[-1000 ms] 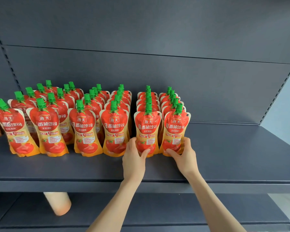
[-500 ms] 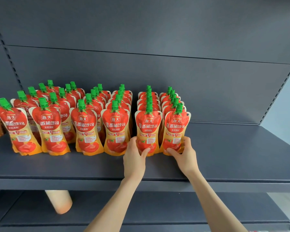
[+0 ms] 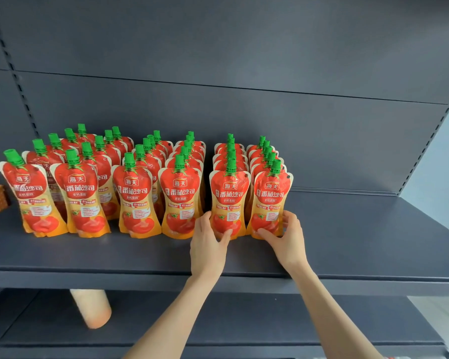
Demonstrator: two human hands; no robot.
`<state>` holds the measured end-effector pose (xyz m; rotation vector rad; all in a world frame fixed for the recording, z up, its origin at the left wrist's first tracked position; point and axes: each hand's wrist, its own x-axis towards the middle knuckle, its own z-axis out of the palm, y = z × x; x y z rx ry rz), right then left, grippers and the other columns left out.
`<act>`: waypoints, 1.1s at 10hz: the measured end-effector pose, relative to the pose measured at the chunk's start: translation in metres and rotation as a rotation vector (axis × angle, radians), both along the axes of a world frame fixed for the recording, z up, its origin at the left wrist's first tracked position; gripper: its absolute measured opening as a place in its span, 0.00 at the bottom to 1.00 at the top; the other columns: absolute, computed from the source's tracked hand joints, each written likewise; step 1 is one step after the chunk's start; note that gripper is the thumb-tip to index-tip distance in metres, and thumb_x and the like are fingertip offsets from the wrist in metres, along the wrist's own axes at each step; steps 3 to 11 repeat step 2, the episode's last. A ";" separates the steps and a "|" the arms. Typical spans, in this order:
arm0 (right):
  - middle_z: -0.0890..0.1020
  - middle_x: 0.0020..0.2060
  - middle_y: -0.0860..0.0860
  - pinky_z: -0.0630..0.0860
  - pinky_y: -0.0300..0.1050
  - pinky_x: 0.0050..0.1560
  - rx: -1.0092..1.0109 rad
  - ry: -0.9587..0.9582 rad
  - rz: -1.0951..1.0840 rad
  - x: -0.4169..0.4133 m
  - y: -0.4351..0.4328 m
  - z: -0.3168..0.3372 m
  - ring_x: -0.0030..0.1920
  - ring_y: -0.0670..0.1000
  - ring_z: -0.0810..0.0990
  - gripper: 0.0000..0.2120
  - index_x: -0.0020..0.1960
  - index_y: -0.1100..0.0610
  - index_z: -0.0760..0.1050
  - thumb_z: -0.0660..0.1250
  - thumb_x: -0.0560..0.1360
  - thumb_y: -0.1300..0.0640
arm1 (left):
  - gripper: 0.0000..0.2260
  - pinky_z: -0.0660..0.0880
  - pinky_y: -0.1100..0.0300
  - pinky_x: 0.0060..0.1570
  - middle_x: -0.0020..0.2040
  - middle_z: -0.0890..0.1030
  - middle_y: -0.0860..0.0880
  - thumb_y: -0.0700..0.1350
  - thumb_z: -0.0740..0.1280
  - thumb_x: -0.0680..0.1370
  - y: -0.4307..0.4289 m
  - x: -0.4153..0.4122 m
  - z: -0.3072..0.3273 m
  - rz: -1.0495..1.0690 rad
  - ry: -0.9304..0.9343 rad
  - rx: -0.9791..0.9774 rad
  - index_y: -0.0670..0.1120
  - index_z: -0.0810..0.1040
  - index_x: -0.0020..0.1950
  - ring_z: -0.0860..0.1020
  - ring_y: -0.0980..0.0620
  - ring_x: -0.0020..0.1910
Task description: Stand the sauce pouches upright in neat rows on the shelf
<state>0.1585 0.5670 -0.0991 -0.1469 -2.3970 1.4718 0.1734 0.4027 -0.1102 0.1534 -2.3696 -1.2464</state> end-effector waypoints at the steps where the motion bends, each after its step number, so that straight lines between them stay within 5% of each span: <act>1: 0.71 0.64 0.53 0.72 0.51 0.62 0.019 0.011 -0.019 0.007 0.000 0.004 0.64 0.52 0.70 0.30 0.67 0.55 0.65 0.73 0.70 0.53 | 0.23 0.78 0.51 0.55 0.62 0.74 0.48 0.53 0.69 0.74 -0.003 0.009 -0.002 -0.010 0.039 -0.025 0.47 0.69 0.65 0.75 0.49 0.59; 2: 0.72 0.63 0.51 0.70 0.50 0.62 0.028 0.093 -0.044 0.012 0.001 0.010 0.65 0.52 0.69 0.26 0.66 0.56 0.67 0.71 0.71 0.53 | 0.16 0.79 0.51 0.49 0.56 0.78 0.50 0.51 0.69 0.74 -0.013 0.015 0.001 -0.001 0.127 -0.014 0.47 0.73 0.59 0.77 0.51 0.53; 11: 0.72 0.63 0.51 0.70 0.50 0.62 0.028 0.093 -0.044 0.012 0.001 0.010 0.65 0.52 0.69 0.26 0.66 0.56 0.67 0.71 0.71 0.53 | 0.16 0.79 0.51 0.49 0.56 0.78 0.50 0.51 0.69 0.74 -0.013 0.015 0.001 -0.001 0.127 -0.014 0.47 0.73 0.59 0.77 0.51 0.53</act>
